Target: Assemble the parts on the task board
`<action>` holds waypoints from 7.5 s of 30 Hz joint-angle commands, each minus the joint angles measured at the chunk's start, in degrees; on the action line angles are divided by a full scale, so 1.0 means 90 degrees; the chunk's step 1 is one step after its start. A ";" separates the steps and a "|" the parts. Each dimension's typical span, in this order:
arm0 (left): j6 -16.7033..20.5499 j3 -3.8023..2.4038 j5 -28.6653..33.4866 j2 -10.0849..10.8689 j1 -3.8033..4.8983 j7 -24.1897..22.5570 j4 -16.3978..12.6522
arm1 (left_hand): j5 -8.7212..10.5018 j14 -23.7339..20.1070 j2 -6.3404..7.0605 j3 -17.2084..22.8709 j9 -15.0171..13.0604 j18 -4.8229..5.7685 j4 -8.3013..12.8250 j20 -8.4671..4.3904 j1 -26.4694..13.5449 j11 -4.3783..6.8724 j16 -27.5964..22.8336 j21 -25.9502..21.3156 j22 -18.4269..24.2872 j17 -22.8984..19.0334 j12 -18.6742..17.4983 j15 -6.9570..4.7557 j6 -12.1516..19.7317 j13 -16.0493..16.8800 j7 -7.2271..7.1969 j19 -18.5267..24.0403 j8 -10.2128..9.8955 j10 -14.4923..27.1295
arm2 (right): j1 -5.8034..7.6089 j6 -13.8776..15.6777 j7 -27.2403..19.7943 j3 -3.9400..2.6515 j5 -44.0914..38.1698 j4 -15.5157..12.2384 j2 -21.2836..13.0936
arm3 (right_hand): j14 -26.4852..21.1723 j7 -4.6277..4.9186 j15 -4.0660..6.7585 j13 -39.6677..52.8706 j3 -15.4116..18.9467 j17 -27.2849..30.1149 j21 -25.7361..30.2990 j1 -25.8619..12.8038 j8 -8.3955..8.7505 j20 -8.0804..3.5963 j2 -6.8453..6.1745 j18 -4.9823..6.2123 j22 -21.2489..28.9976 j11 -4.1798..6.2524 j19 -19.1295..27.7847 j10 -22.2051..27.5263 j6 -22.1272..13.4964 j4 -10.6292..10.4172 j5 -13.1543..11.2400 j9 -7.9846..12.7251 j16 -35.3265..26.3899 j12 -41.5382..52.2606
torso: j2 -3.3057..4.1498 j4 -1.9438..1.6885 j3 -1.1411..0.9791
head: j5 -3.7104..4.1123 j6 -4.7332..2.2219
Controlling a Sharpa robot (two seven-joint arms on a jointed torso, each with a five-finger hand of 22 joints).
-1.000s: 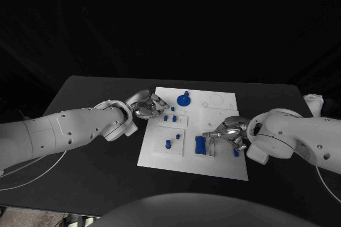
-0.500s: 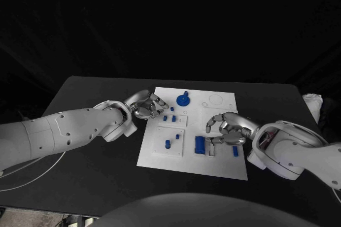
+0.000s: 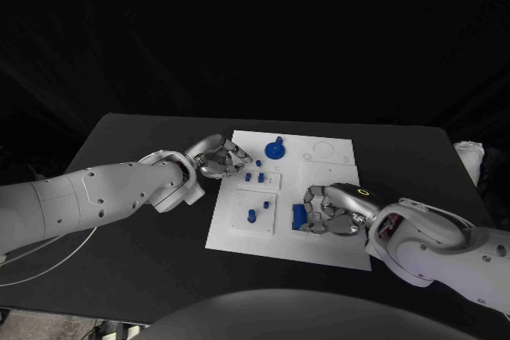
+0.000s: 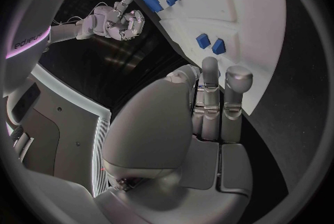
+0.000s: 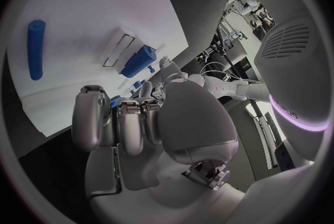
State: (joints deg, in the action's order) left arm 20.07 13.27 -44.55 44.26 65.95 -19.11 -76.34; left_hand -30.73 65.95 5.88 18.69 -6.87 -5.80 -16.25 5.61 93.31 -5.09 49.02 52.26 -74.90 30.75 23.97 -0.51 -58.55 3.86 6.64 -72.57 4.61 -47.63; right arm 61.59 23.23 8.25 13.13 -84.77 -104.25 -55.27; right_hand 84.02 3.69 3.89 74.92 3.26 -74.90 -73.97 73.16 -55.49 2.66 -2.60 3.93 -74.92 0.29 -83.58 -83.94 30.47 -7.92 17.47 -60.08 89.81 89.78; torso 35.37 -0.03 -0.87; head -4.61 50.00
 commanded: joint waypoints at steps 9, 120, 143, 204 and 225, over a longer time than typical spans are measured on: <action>-0.0002 -0.0004 -0.0001 -0.0020 -0.0005 -0.0101 -0.0006 | -0.0047 -0.0028 -0.0002 0.0048 -0.0010 -0.0127 0.0001 0.0003 0.0069 0.0004 -0.0011 0.0036 -0.0665 -0.0006 0.0032 0.0013 -0.0045 0.0009 0.0026 0.0030 0.0029 -0.0048 | -0.0110 -0.0023 0.0117 0.0000 -0.0511 0.0162 0.0128 | 0.0664 -0.0039 0.0002 0.1676 0.0083 -0.1678 0.0084 0.0216 -0.0423 -0.0018 -0.0021 -0.0024 -0.1132 0.0044 0.0078 -0.0673 -0.0156 -0.0051 0.0231 -0.0139 0.0022 0.0024 | 0.0001 -0.0005 0.0003 | 0.0024 0.0000; 0.0048 -0.0004 0.0093 -0.0040 -0.0023 -0.0175 -0.0022 | -0.0069 -0.0028 0.0004 0.0051 -0.0022 -0.0128 0.0004 0.0004 0.0083 0.0000 -0.0007 0.0044 -0.0664 -0.0010 0.0051 0.0015 -0.0079 0.0009 0.0028 0.0034 0.0052 -0.0079 | 0.0975 -0.3389 0.3302 0.0005 0.1466 0.0377 -0.0342 | 0.0664 -0.0366 0.0291 0.1676 0.0803 -0.1678 -0.0251 -0.1350 0.2602 -0.0299 0.0810 -0.0072 -0.1164 0.0329 -0.0023 -0.0673 0.2972 -0.0709 0.0124 0.2546 0.0022 0.0024 | -0.0005 -0.0005 0.0002 | 0.0139 0.0000; 0.0043 -0.0004 0.0093 -0.0022 -0.0023 -0.0143 -0.0047 | -0.0070 -0.0028 0.0004 0.0051 -0.0022 -0.0127 0.0004 0.0004 0.0083 0.0000 -0.0007 0.0045 -0.0664 -0.0011 0.0052 0.0015 -0.0080 0.0009 0.0028 0.0034 0.0052 -0.0080 | 0.0819 -0.3363 0.3319 0.0006 0.1935 0.0669 -0.0179 | 0.0631 -0.0203 0.0189 0.1676 -0.0500 -0.1554 0.0228 -0.0730 0.4225 -0.0205 0.0386 0.0004 -0.1038 0.0218 0.0053 -0.0673 0.3198 -0.0328 0.2866 0.3198 -0.0077 0.0024 | -0.0002 -0.0002 0.0001 | 0.0101 0.0000; -0.0037 -0.0004 0.0092 -0.0074 -0.0026 -0.0078 0.0004 | -0.0075 -0.0030 0.0011 0.0051 -0.0022 -0.0130 -0.0002 0.0005 0.0082 -0.0004 -0.0008 0.0035 -0.0660 -0.0014 0.0051 0.0017 -0.0072 0.0005 0.0034 0.0044 0.0050 -0.0078 | 0.1101 -0.2548 0.3136 -0.0001 0.4310 0.0556 0.0434 | 0.0602 -0.0164 0.0165 0.1676 -0.1659 -0.1441 0.0533 -0.1082 0.4461 -0.0186 -0.0037 0.0048 -0.0991 0.0191 0.0112 -0.0673 0.3292 -0.0169 0.3042 0.3062 -0.0173 0.0024 | 0.0001 -0.0001 0.0001 | 0.0103 0.0000; -0.0067 -0.0004 0.0089 -0.0085 -0.0027 -0.0062 0.0004 | -0.0076 -0.0031 0.0011 0.0051 -0.0022 -0.0131 -0.0003 0.0006 0.0082 -0.0005 -0.0008 0.0033 -0.0659 -0.0014 0.0051 0.0018 -0.0070 0.0004 0.0035 0.0046 0.0049 -0.0077 | 0.1062 -0.2639 0.3150 0.0000 0.4342 0.0734 0.0587 | 0.0589 -0.0147 0.0142 0.1676 -0.1715 -0.1391 0.0689 -0.1399 0.4506 -0.0161 -0.0025 0.0068 -0.0974 0.0168 0.0122 -0.0673 0.3274 -0.0131 0.1581 0.2876 -0.0220 0.0024 | -0.0001 -0.0003 0.0001 | 0.0101 0.0000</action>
State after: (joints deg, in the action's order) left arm 20.18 13.26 -44.01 43.61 65.71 -19.52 -76.19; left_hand -31.16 65.95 6.11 18.84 -6.98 -5.80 -16.10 5.61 93.54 -5.09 49.02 52.48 -74.92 30.68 24.19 -0.52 -58.75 3.86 6.83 -72.57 4.84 -48.02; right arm 71.26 0.92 36.87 13.12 -45.81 -97.72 -50.12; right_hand 84.12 1.95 5.64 74.91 -12.31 -74.94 -68.00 61.06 -15.21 1.14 -2.85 3.96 -74.91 2.13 -82.69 -83.94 60.04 -8.84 32.49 -34.13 88.03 89.78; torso 35.38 -0.03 -0.85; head -3.69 50.00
